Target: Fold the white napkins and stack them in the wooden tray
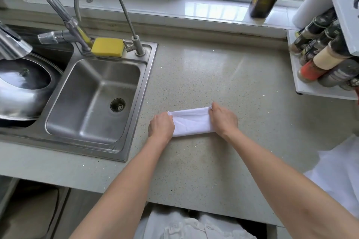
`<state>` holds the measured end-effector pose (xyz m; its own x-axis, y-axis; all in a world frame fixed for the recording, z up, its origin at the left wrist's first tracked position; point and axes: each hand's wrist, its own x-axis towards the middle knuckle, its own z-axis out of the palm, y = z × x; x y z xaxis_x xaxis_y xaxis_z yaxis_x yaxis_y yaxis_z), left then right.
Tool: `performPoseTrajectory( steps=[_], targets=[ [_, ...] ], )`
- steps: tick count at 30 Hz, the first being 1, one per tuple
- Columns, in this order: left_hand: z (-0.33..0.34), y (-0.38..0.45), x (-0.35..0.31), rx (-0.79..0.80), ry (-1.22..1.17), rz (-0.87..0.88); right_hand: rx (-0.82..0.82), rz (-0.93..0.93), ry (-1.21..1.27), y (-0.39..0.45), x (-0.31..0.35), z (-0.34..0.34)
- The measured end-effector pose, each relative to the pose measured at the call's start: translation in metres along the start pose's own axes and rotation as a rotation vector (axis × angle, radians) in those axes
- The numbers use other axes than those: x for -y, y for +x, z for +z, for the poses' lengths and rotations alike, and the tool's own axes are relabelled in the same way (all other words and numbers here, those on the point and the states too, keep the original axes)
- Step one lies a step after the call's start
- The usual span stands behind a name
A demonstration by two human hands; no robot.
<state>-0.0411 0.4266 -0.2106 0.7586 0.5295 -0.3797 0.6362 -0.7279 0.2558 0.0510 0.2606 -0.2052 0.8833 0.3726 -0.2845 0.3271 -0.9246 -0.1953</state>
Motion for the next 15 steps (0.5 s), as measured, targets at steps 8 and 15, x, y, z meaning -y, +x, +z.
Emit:
performPoseTrajectory(
  steps=[8,15],
  targets=[
    [-0.002,0.002,0.001,0.04,0.005,-0.006,-0.212,-0.437,-0.074,-0.02,0.012,0.028],
    [-0.005,-0.006,0.002,-0.131,0.055,0.059,0.096,-0.421,-0.074,-0.024,0.005,0.052]
  ],
)
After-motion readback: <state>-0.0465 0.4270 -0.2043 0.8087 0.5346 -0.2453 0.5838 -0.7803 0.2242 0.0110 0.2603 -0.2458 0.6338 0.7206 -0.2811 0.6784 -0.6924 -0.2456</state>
